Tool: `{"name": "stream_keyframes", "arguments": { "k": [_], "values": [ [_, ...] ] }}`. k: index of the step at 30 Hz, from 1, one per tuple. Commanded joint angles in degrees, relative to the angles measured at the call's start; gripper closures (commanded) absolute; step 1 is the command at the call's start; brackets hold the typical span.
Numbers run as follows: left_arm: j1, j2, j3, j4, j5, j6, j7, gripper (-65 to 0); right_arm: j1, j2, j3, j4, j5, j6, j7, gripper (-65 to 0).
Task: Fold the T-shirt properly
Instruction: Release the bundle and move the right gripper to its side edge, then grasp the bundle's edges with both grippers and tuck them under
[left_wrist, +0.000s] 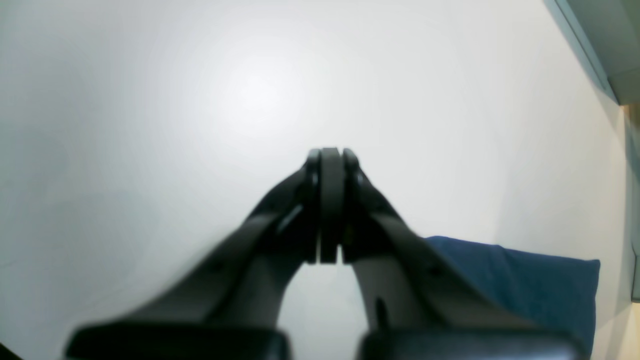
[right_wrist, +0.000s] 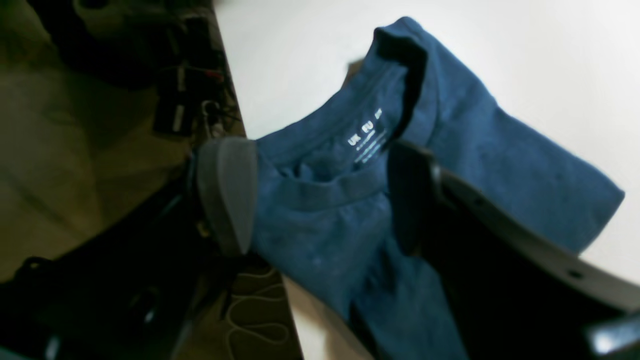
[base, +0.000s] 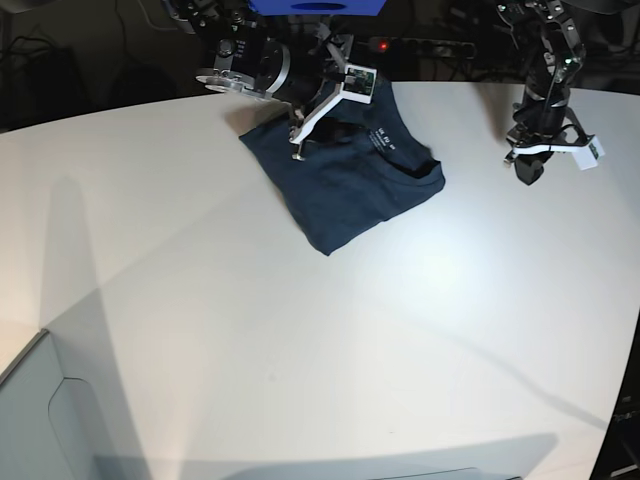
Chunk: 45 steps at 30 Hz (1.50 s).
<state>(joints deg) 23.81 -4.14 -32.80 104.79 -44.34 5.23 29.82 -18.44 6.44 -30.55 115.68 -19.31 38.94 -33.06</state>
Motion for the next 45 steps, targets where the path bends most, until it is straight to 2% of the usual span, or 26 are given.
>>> {"name": "stream_keyframes", "arguments": {
  "k": [1, 4, 5, 9, 12, 17, 20, 24, 30, 34, 40, 45],
  "values": [
    [0.3, -0.5, -0.2, 1.2, -0.5, -0.6, -1.0, 0.0, 0.7, -1.5, 2.2, 0.7, 0.6, 1.1, 1.4, -39.2],
    [0.5, -0.3, -0.2, 1.2, -0.5, -0.4, -0.9, 0.0, 1.8, -4.3, 7.4, -1.1, 0.6, 1.1, 1.4, -39.2],
    [0.5, -0.2, -0.2, 1.2, -0.5, -0.3, -0.9, -2.0, 2.6, -5.3, 9.1, -1.6, 0.6, 1.1, 1.4, -39.2],
    [1.4, 0.0, -1.0, 2.7, -0.5, -0.6, 0.9, -19.4, 5.6, -6.3, 13.0, -3.2, 0.6, 1.1, 1.3, -39.5],
    [1.9, 0.2, -3.1, 6.5, -0.5, -0.7, 3.0, -26.2, 7.1, -6.4, 16.3, -3.4, 0.6, 1.1, 1.3, -39.5],
    [2.9, 3.0, -5.0, 12.1, -1.6, -0.7, 7.1, -26.8, 9.8, -6.5, 21.1, -4.4, 0.8, 1.1, 1.3, -39.6],
    [3.0, 6.9, -5.0, 12.2, -6.5, -0.7, 9.8, -26.8, 10.6, -6.5, 24.4, -4.4, 0.8, 1.1, 1.3, -39.6],
    [4.5, 13.1, -3.4, 12.0, -8.3, -0.6, 13.4, -26.8, 11.7, -6.5, 27.8, -4.4, 0.8, 1.1, 1.3, -39.6],
    [8.8, 13.1, 3.0, 11.8, -8.3, -0.4, 14.0, -26.8, 12.2, -6.2, 29.6, -4.4, 0.7, 1.1, 1.3, -39.6],
    [8.9, 13.1, 4.4, 8.9, -8.3, -0.3, 14.0, -26.9, 12.1, -6.2, 29.5, -4.4, 0.7, 1.1, 1.3, -39.6],
    [7.1, 13.1, 6.4, -0.2, -8.3, -0.4, 14.2, -34.5, 11.6, -6.2, 29.5, -4.5, 0.7, 1.1, 1.3, -39.6],
    [6.0, 13.1, 8.0, -2.3, -8.3, -0.5, 14.2, -35.0, 11.5, -6.1, 29.5, -4.5, 0.7, 1.1, 1.3, -39.6]
  ]
}}
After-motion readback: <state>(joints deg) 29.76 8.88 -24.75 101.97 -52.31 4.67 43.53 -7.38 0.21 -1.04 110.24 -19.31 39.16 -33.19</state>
